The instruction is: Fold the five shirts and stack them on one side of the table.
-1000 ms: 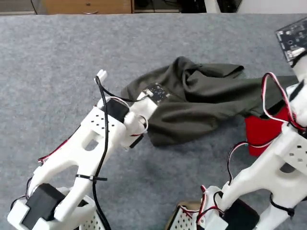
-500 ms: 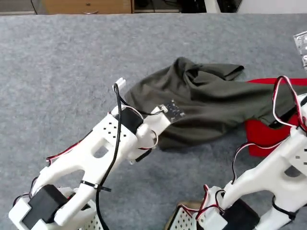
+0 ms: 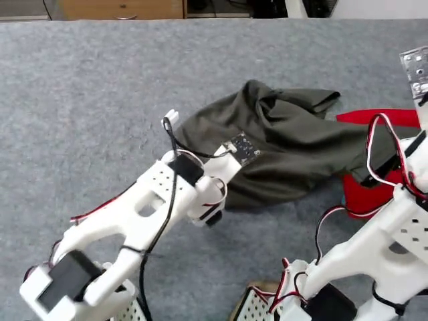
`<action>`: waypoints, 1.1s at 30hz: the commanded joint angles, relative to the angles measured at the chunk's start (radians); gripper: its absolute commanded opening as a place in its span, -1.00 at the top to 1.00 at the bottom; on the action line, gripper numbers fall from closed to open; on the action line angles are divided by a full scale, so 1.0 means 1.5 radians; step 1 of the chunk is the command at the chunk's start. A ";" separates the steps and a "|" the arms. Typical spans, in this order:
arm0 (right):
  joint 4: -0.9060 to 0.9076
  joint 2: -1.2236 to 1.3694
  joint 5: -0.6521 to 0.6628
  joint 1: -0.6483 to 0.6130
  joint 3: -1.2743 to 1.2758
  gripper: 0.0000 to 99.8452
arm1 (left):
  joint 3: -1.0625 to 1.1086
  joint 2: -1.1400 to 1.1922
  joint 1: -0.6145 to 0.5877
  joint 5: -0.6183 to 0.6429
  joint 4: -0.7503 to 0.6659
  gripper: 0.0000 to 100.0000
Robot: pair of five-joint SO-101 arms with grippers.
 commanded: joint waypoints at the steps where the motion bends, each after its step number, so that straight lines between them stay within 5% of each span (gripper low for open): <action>1: 0.005 -0.016 -0.008 -0.009 -0.002 1.00 | -0.003 0.056 0.005 0.007 -0.034 0.57; 5: 0.005 -0.016 -0.008 -0.008 -0.004 1.00 | -0.052 0.112 0.003 0.008 -0.041 0.57; 14: -0.002 -0.010 -0.007 -0.013 0.002 1.00 | -0.208 0.128 0.068 0.012 0.098 0.57; 23: -0.001 -0.010 -0.007 -0.013 0.002 1.00 | -0.252 0.237 0.086 0.041 0.003 0.57; 33: -0.002 -0.011 -0.004 -0.013 0.013 1.00 | -0.495 0.416 0.088 0.044 0.089 0.65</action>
